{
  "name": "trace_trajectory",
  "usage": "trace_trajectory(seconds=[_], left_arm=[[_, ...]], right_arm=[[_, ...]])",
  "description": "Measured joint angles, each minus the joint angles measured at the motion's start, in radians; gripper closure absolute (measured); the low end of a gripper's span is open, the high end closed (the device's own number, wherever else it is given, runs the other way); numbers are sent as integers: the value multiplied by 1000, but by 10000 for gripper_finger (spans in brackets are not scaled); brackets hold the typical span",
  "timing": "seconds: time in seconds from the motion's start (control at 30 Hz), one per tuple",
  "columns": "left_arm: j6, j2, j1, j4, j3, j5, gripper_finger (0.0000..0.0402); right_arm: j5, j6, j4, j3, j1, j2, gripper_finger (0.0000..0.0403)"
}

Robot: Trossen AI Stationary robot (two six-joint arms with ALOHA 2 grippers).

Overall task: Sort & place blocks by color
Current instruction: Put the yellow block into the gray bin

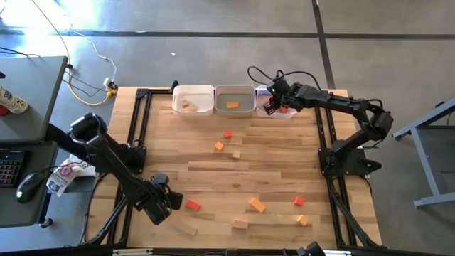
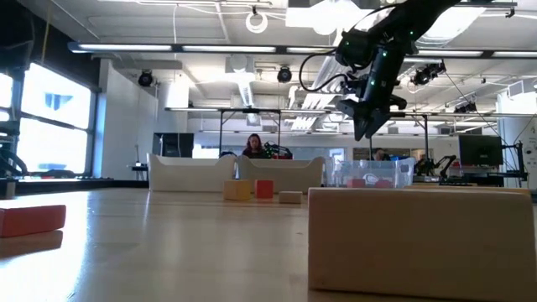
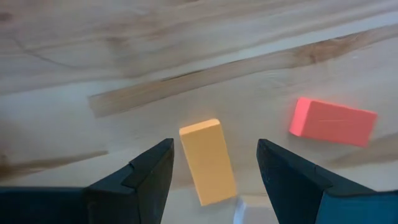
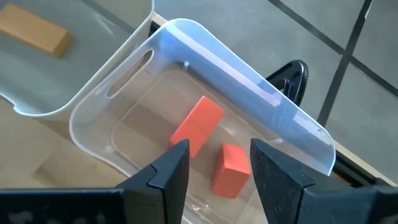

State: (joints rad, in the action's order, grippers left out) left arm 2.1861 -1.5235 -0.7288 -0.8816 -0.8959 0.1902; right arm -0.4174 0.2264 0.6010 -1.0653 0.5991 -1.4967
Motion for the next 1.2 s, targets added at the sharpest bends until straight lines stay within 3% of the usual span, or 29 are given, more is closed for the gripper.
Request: trace_trajectory(seconds=[0.13, 0.37, 1.2], left_arm=[[11, -49, 0, 16, 0, -4, 186], [36, -103, -3, 26, 0, -97, 186], [28, -126, -5, 93, 0, -104, 186]], right_arm=[[8, -3, 1, 0, 0, 0, 247], [8, -3, 10, 0, 0, 0, 247], [9, -2, 13, 0, 0, 0, 247]])
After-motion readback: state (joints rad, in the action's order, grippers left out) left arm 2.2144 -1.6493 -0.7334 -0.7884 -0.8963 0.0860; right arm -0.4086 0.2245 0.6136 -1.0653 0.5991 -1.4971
